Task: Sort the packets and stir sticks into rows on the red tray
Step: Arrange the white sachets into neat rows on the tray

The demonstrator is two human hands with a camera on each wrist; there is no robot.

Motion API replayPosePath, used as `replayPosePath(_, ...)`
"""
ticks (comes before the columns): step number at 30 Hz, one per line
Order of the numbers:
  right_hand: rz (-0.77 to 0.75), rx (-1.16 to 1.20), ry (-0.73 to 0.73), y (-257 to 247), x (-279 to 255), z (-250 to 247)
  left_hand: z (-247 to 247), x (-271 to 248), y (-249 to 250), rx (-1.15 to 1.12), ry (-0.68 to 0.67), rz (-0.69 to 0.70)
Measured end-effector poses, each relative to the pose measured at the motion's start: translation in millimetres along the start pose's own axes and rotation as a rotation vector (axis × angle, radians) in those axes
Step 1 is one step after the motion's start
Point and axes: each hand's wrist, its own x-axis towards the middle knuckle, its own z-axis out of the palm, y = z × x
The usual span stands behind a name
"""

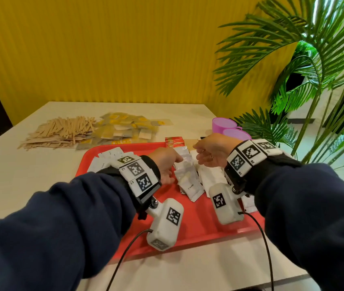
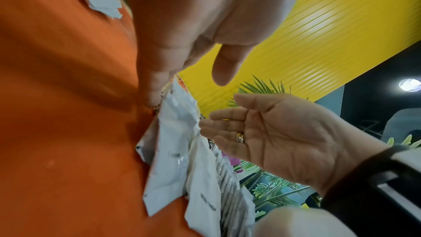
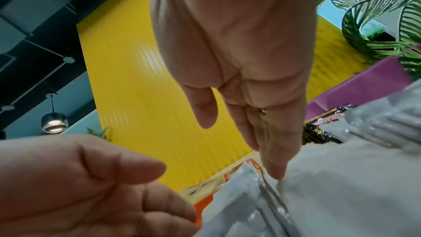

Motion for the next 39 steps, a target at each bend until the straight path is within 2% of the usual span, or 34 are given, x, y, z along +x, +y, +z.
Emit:
replayPosePath(6, 0.028, 0.143, -0.127, 6, -1, 9, 6, -12, 0, -0.105, -0.100, 0.029)
replayPosePath(11, -0.035, 0.143, -0.037, 6, -1, 3, 8, -16, 1, -0.064, -0.090, 0.063)
replayPosePath(14, -0.072, 0.033, -0.033, 8, -7, -1, 6, -19, 2, -0.015, -0.035, 0.021)
replayPosePath(18, -0.062, -0.265, -0.273, 14, -28, 1, 5, -20, 2, -0.005, -0.032, 0.008)
replayPosePath(21, -0.030, -0.433, -0.356, 19, -40, 13, 6, -22, 0, -0.009, -0.044, 0.003)
replayPosePath(28, -0.089, -0.437, -0.294, 23, -42, 17, 7, -30, -1, 0.014, -0.043, -0.006)
replayPosePath(39, -0.067, -0.318, -0.263, 32, -44, 13, 7, -37, -5, 0.057, -0.050, -0.059)
